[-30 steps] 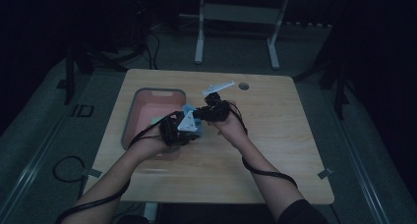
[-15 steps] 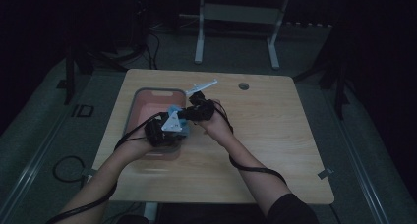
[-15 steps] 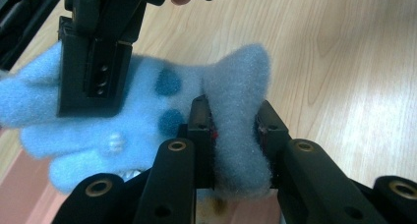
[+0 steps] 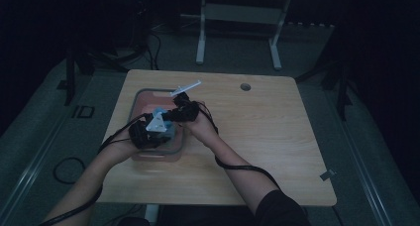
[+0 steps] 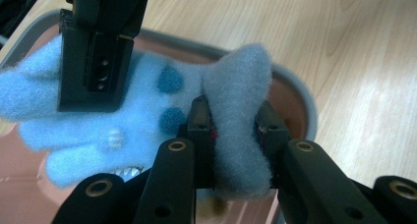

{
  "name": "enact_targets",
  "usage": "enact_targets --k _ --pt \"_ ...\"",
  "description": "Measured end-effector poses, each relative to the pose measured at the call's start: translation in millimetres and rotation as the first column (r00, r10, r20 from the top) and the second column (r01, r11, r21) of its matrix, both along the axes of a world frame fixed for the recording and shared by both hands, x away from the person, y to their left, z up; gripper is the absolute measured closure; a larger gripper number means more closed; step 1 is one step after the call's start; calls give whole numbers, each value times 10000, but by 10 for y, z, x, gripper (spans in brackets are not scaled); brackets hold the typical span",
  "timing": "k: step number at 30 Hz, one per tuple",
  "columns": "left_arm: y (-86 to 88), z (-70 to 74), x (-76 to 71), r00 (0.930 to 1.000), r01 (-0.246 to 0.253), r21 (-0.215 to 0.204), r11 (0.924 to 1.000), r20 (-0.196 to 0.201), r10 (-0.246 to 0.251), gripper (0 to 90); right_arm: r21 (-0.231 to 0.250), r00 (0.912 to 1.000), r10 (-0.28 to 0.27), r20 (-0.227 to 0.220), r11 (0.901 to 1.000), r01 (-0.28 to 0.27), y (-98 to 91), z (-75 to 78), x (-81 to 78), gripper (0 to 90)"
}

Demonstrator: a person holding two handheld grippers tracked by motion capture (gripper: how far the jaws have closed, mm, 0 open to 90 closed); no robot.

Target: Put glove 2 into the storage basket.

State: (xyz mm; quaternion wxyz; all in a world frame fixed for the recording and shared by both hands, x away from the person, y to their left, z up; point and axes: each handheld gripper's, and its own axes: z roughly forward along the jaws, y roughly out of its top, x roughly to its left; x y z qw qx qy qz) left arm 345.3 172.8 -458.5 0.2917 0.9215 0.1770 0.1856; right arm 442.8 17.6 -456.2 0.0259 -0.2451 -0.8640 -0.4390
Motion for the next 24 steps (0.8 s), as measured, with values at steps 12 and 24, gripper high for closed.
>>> enact_targets --k 12,24 --pt "88 -256 203 9986 -182 129 9998 -494 189 752 -396 9988 -340 -339 9987 326 137 -239 167 823" --pt "40 -393 345 9936 -232 335 9992 -1095 267 745 -932 9984 -506 -248 9945 480 155 -353 235 775"
